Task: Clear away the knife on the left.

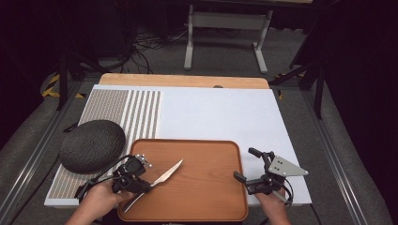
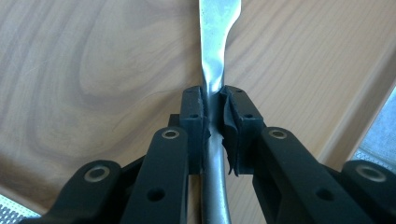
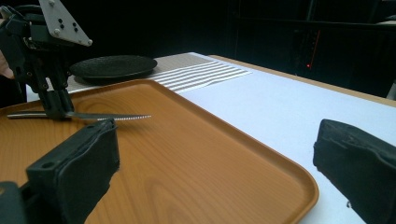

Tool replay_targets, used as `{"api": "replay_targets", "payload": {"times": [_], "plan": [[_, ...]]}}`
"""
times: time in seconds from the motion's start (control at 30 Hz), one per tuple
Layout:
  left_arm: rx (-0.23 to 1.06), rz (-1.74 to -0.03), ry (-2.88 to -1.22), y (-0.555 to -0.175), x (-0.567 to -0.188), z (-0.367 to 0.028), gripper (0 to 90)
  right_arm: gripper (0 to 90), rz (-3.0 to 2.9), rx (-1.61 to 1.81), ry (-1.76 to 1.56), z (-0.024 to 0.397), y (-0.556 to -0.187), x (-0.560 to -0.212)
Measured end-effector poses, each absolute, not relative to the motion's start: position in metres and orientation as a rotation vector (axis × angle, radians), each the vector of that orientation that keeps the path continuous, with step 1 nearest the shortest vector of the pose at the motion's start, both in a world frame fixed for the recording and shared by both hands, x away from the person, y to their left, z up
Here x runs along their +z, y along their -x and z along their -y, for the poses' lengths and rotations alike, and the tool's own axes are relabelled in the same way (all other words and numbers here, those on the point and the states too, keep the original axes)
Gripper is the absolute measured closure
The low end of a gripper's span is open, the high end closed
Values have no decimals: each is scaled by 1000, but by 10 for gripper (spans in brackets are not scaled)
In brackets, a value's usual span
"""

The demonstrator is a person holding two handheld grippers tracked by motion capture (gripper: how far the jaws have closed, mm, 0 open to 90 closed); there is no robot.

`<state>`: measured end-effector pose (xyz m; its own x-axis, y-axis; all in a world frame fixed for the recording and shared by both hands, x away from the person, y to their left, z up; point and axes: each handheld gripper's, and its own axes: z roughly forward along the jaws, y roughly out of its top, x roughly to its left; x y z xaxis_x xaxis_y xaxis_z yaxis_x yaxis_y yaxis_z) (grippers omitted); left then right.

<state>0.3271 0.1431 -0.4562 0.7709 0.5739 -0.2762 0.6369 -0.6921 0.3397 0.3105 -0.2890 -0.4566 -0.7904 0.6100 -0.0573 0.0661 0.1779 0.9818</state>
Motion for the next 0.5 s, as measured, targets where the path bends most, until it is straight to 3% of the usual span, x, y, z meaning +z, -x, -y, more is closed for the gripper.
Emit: {"api": "replay_targets", "payload": {"times": [0.2,0.27,0.37,0.47,0.5], "plan": [[-192,-901,-2554,-327,-456,-143,753,11,-2024,1646,-634,289,-310,-457],[-169,-887,-2556,-327,-454,-143,637,11,-2023,1642,-630,289,-310,-456],[-165,-864,-2563,-326,-453,-142,582,11,-2017,1649,-632,290,-310,-456],[-130,-831,-2539,-325,-449,-142,430,11,-2018,1646,-635,290,-310,-456],[-80,-780,-2534,-324,-448,-139,294,11,-2019,1646,-632,289,-310,-457]]}}
